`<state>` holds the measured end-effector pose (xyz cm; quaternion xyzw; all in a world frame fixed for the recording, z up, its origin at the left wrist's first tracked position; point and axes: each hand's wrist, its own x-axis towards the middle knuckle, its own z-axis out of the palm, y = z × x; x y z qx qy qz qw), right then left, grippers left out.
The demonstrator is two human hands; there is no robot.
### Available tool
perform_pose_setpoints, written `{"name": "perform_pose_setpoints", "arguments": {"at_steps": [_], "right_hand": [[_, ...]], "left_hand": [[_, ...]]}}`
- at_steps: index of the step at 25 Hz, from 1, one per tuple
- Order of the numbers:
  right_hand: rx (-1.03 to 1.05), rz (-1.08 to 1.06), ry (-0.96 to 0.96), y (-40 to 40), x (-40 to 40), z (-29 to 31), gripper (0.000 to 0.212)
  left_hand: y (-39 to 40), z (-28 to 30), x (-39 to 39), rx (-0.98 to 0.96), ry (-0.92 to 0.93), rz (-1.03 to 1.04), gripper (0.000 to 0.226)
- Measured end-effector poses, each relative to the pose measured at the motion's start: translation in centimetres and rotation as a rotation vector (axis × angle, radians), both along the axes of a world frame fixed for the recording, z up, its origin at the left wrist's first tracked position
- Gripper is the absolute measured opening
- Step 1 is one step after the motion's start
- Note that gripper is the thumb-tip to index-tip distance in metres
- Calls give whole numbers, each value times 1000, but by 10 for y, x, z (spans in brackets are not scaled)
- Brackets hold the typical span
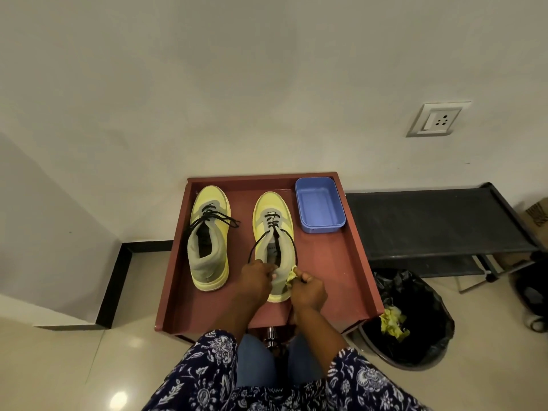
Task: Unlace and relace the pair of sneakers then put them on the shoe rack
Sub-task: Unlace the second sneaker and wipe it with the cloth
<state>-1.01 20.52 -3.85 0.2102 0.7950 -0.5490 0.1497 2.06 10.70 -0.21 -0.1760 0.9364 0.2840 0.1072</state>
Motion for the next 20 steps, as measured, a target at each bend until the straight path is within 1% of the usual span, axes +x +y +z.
{"name": "perform_pose_setpoints", "arguments": {"at_steps": [1, 2, 4, 7, 9, 11, 15, 18, 20], "right_hand": [[12, 3, 11, -2, 2, 0, 27], [35, 11, 22, -4, 8, -1, 28], [72, 31, 28, -12, 27, -9, 27], [16, 4, -3, -16, 45, -16, 23], [23, -28, -6, -9, 34, -14, 23], [24, -34, 3, -2, 14, -8, 24], [4, 48, 58, -3, -15, 3, 29], [83, 65, 115, -5, 9, -5, 25], [92, 73, 103, -9, 35, -15, 20]], "left_hand": [[0, 1, 0, 0, -2, -5, 49], [1, 1, 0, -5, -2, -2, 49], [1, 0, 0, -29, 3, 6, 37], [-1, -3, 2, 3, 22, 24, 35], [-2, -4, 3, 36, 51, 9, 37], [-4, -5, 4, 49, 65, -8, 32], [-6, -8, 3, 48, 101, -11, 28], [-5, -8, 3, 44, 109, -11, 32], [-6, -10, 2, 33, 109, -7, 30]]}}
